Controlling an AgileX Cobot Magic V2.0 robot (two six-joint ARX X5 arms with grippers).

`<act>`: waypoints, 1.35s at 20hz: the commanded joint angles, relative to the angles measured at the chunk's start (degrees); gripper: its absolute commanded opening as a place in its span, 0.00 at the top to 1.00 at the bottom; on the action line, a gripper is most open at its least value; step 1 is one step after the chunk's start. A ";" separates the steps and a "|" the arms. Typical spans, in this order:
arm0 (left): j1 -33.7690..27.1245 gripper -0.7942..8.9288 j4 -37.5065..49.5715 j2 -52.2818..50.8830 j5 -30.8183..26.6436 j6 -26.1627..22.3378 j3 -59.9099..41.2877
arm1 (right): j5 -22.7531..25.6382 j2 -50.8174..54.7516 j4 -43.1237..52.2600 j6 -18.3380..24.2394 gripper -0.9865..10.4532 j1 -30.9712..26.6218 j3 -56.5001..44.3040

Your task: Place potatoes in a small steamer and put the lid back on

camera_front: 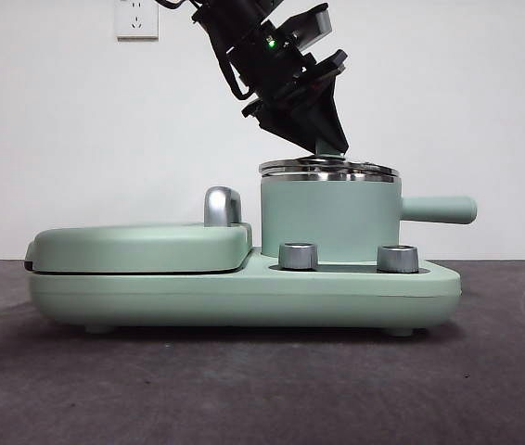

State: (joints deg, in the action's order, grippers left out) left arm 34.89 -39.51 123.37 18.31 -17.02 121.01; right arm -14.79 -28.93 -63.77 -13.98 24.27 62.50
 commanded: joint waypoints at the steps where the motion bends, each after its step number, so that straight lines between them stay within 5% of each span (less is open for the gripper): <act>1: 0.44 0.90 0.98 2.25 0.59 -1.01 2.10 | -0.04 -0.15 0.74 -0.63 0.64 0.24 0.52; 10: 0.76 0.89 1.22 4.50 1.88 -1.03 2.10 | -0.07 -0.13 0.72 -0.63 0.64 0.24 0.52; 17: 0.70 0.89 -4.17 4.50 7.80 -12.44 2.10 | -0.22 -0.15 0.72 -0.63 0.64 0.24 0.52; 27: -0.63 0.90 -4.22 4.50 15.39 -15.17 2.10 | -0.28 -0.13 0.72 -1.64 0.64 0.24 0.52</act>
State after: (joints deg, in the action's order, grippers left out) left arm 32.93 -41.32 125.12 30.94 -31.57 122.63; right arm -14.94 -28.93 -63.75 -14.85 24.27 62.50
